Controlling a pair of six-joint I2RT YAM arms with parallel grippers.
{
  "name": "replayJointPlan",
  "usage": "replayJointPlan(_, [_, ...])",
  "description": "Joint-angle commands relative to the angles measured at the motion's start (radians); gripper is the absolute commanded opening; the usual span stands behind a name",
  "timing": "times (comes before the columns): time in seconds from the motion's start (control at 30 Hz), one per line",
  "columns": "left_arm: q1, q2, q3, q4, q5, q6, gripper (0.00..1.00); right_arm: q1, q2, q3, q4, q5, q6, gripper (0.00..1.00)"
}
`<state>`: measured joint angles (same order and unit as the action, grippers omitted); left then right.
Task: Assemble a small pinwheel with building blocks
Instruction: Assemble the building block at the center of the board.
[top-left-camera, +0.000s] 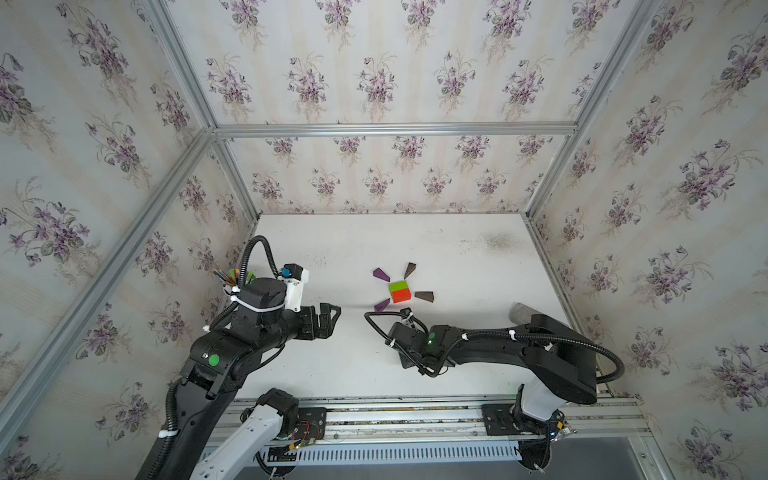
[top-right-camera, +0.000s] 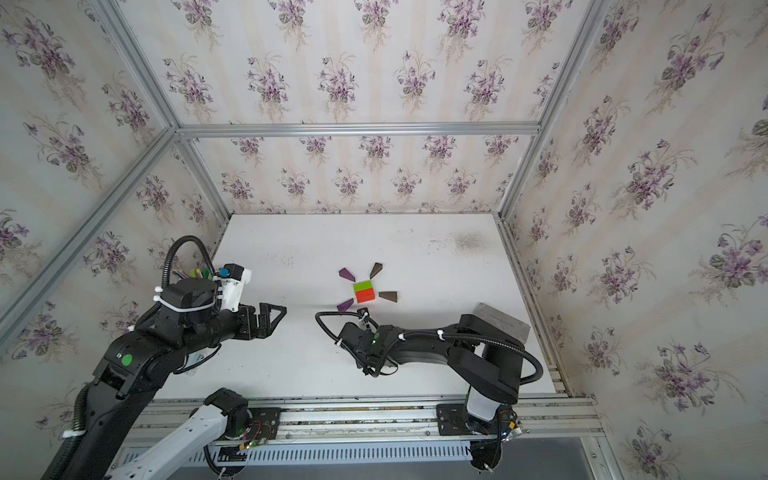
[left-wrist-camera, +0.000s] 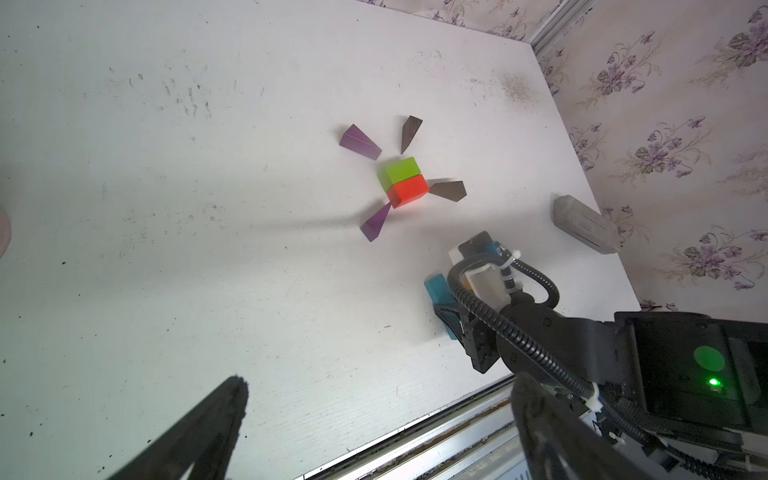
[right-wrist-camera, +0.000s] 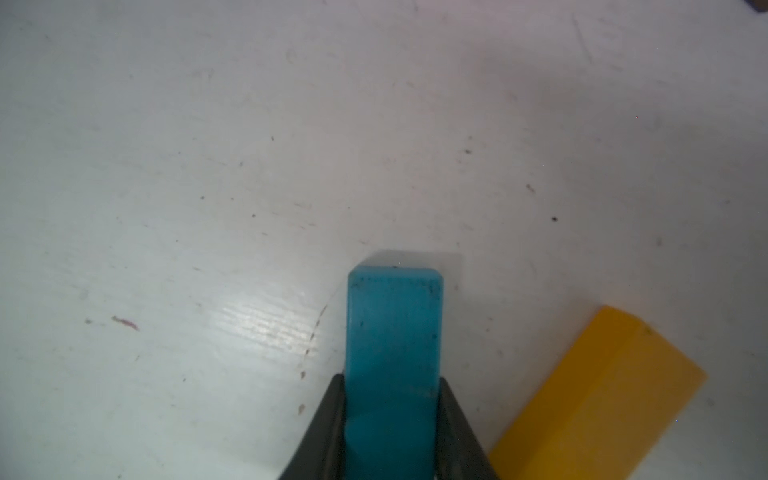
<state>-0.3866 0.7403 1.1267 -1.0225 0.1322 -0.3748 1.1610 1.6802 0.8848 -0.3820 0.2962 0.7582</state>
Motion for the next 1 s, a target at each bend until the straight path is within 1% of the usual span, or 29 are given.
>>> replayJointPlan(0.0, [0.000, -0.001, 0.003, -0.008, -0.038, 0.006, 0.99, -0.021, 0.013, 0.006, -0.007, -0.003, -0.004, 0.23])
replayJointPlan(0.1, [0.001, 0.001, 0.000, -0.006, -0.066, 0.010, 0.99, -0.056, 0.015, 0.007, 0.012, -0.007, -0.033, 0.23])
replayJointPlan(0.23, [0.000, 0.021, -0.011, -0.003, -0.065, 0.023, 0.99, -0.123, 0.026, 0.017, 0.055, -0.033, -0.098, 0.23])
replayJointPlan(0.37, [0.001, 0.024, -0.022, 0.008, -0.058, 0.019, 0.99, -0.166, 0.087, 0.090, 0.066, -0.062, -0.172, 0.23])
replayJointPlan(0.43, [0.002, 0.024, -0.022, 0.014, -0.034, 0.015, 0.99, -0.189, 0.130, 0.133, 0.069, -0.101, -0.200, 0.23])
replayJointPlan(0.5, [0.002, 0.027, -0.029, 0.023, 0.001, 0.013, 0.99, -0.209, 0.158, 0.166, 0.063, -0.128, -0.209, 0.23])
replayJointPlan(0.63, [0.002, 0.027, -0.040, 0.029, 0.036, 0.019, 0.99, -0.240, 0.181, 0.190, 0.066, -0.150, -0.220, 0.23])
replayJointPlan(0.8, [0.002, 0.021, -0.051, 0.029, 0.040, 0.022, 0.99, -0.258, 0.200, 0.224, 0.036, -0.145, -0.237, 0.24])
replayJointPlan(0.97, [0.002, 0.004, -0.062, 0.030, 0.039, 0.018, 0.99, -0.260, 0.195, 0.225, -0.001, -0.132, -0.233, 0.24])
